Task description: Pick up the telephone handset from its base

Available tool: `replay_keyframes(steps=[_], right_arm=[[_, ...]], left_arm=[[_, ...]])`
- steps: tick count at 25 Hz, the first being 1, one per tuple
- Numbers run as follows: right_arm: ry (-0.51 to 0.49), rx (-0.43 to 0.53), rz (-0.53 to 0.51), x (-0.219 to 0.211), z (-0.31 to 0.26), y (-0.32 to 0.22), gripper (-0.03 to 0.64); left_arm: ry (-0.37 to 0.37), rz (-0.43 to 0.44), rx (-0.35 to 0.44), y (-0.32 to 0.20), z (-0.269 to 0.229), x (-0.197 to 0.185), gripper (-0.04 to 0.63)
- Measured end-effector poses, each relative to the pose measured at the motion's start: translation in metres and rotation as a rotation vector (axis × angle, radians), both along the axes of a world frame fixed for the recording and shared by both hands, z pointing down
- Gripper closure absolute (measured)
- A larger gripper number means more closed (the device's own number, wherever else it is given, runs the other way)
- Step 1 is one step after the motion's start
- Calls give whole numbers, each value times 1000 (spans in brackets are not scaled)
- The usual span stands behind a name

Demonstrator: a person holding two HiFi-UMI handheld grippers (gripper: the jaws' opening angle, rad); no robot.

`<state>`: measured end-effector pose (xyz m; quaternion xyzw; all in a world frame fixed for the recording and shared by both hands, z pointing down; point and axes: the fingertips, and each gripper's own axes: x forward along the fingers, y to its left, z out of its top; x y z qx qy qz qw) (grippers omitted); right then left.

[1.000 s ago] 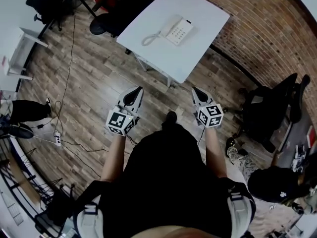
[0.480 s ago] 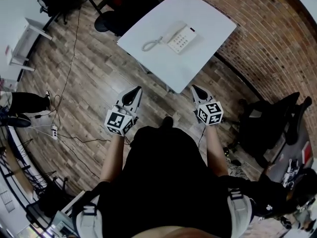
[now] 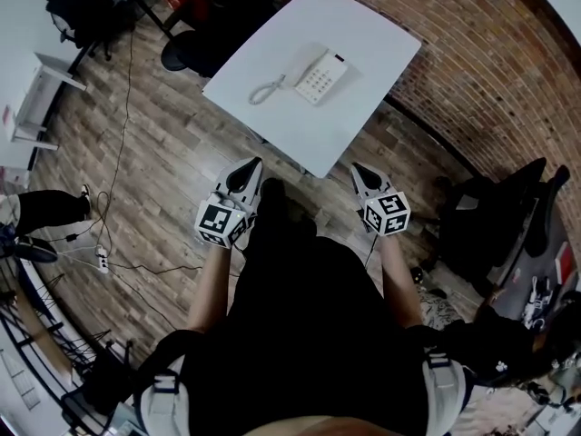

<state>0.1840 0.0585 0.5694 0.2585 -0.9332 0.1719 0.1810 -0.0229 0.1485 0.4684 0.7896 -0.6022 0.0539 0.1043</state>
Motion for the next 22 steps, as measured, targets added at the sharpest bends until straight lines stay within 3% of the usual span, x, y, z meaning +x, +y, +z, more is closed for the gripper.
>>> replay_keyframes(steps=[7, 22], right_arm=[[21, -1, 58, -3, 4, -23, 620], [31, 15, 118, -71, -7, -77, 620]], left_arm=[[10, 55, 0, -37, 3, -14, 574], [43, 161, 15, -128, 0, -67, 574]])
